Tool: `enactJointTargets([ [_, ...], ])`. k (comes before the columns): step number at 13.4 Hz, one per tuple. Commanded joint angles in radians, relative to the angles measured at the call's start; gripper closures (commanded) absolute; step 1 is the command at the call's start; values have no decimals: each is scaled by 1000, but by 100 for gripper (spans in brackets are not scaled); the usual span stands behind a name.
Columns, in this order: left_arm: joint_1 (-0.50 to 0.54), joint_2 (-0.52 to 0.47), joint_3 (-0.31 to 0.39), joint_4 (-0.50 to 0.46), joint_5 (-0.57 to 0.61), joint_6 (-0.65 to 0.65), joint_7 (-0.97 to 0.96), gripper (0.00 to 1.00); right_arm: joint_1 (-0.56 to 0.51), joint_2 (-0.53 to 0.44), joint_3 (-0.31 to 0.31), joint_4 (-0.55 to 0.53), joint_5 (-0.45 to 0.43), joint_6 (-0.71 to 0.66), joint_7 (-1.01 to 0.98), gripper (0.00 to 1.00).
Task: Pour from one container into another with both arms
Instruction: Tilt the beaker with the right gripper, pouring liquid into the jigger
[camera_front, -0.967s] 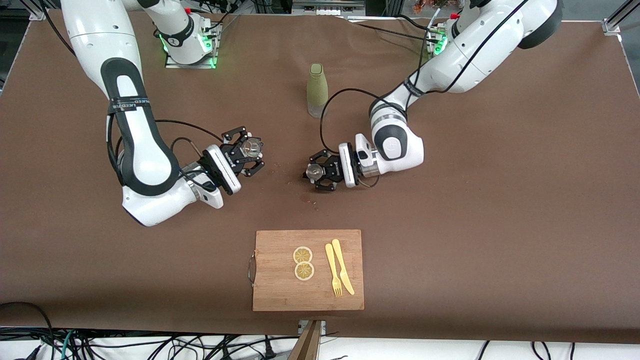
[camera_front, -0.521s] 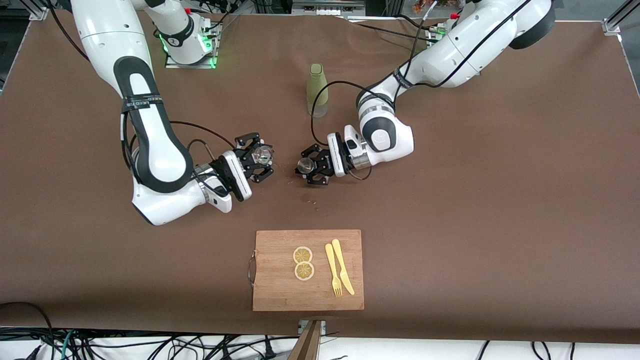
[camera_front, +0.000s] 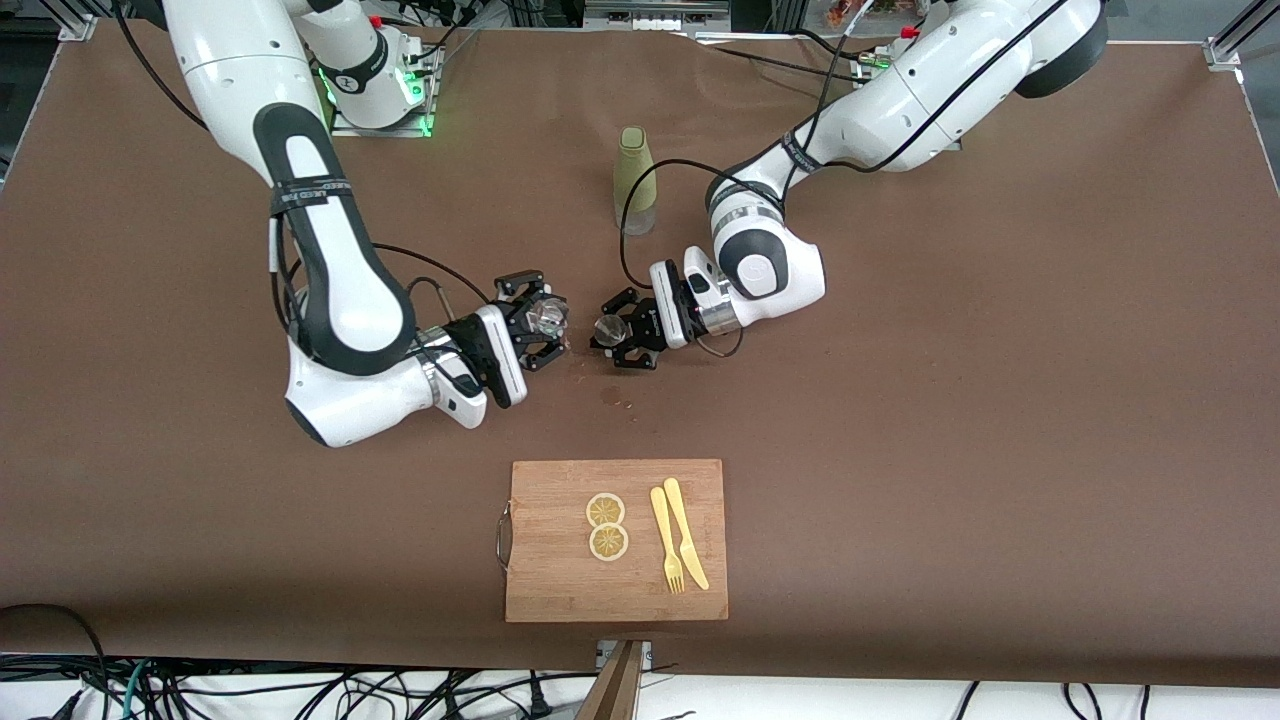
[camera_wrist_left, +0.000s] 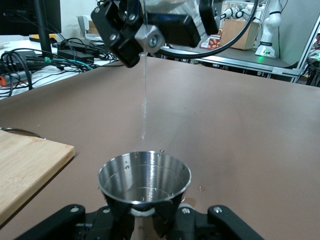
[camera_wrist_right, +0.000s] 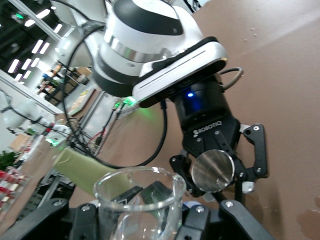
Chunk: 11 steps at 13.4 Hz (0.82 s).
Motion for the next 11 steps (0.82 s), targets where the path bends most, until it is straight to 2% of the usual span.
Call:
enactJointTargets([
  [1,-5,21,-7,75,-68,54,45,100,69,-6,-36,17,4,52,70,95],
  [5,-8,38,-10,109,-100,80,43,100,91,-20,-24,11,-78,65,83,95],
  [11,0,37,-12,99,-102,80,52,100,92,-23,-24,11,-68,83,106,95],
])
